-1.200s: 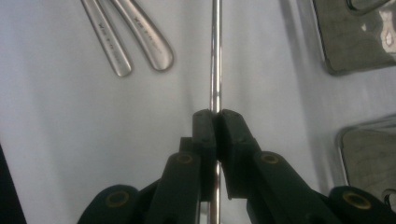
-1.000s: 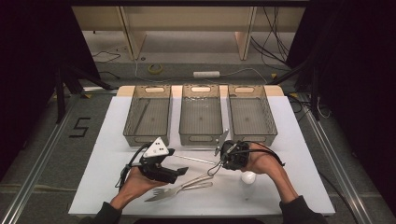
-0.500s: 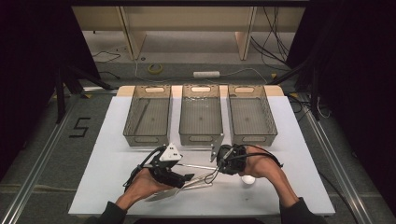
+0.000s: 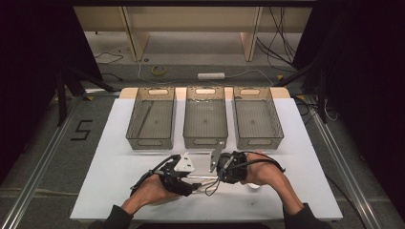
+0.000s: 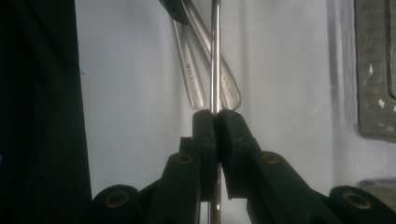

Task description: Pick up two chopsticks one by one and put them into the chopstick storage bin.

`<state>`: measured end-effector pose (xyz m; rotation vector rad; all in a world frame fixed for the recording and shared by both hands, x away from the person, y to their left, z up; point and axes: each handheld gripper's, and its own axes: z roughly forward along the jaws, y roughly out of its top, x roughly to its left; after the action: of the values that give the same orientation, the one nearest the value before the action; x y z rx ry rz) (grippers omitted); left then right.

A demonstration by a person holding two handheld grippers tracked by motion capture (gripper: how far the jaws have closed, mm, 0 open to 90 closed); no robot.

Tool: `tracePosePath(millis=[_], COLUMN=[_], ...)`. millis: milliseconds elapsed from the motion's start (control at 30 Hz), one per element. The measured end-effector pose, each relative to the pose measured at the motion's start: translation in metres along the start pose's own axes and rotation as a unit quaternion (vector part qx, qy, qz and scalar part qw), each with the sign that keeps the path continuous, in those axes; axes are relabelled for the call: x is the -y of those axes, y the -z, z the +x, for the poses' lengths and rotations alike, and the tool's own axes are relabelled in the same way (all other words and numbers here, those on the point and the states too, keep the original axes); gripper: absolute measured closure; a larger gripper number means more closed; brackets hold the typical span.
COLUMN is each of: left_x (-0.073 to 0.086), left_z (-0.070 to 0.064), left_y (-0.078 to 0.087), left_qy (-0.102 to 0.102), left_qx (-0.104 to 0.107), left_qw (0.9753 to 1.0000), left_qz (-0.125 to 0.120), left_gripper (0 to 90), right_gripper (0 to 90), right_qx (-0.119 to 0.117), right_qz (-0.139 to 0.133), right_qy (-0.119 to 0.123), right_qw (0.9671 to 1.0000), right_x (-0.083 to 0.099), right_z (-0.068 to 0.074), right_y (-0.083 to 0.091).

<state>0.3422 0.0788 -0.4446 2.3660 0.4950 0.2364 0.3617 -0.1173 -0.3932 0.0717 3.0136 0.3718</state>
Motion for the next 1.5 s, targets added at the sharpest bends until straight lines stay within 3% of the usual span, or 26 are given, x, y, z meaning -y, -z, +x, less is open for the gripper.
tracePosePath(millis=[433, 733, 967, 1033, 1100, 1200, 1300, 1400, 1500], left_x=[-0.003, -0.004, -0.004, -0.005, -0.006, -0.004, -0.003, -0.001, 0.002], left_z=[-0.005, -0.007, -0.011, -0.014, -0.013, -0.009, -0.003, 0.003, 0.009], left_y=[0.001, 0.004, 0.004, 0.003, 0.005, 0.009, 0.012, 0.014, 0.016], left_qy=[-0.045, -0.056, -0.087, -0.089, -0.089, -0.076, -0.063, -0.046, -0.025], left_qx=[0.012, 0.029, 0.062, 0.068, 0.067, 0.054, 0.039, 0.019, 0.003], left_qw=[0.9988, 0.9979, 0.9940, 0.9934, 0.9935, 0.9955, 0.9972, 0.9987, 0.9996], left_qz=[0.013, 0.013, 0.025, 0.025, 0.024, 0.015, 0.011, 0.011, 0.009], left_gripper=[60.9, 75.3, 82.4, 84.9, 85.1, 85.3, 85.4, 85.4, 85.4], right_gripper=[85.7, 85.6, 83.8, 80.8, 77.4, 63.5, 54.4, 48.0, 43.2], right_qx=[-0.007, -0.016, -0.029, -0.021, -0.021, -0.017, -0.002, 0.019, 0.037], right_qz=[-0.005, -0.003, -0.007, -0.011, -0.017, -0.027, -0.059, -0.096, -0.130], right_qy=[0.015, 0.020, 0.031, 0.028, 0.024, 0.007, -0.017, -0.055, -0.088], right_qw=[0.9998, 0.9997, 0.9991, 0.9993, 0.9994, 0.9995, 0.9981, 0.9937, 0.9870], right_x=[-0.003, -0.003, -0.001, 0.001, 0.003, 0.006, 0.011, 0.017, 0.023], right_z=[0.005, 0.007, 0.007, 0.006, 0.005, 0.004, 0.000, -0.004, -0.007], right_y=[0.002, 0.002, 0.001, 0.001, 0.003, 0.008, 0.014, 0.019, 0.026])
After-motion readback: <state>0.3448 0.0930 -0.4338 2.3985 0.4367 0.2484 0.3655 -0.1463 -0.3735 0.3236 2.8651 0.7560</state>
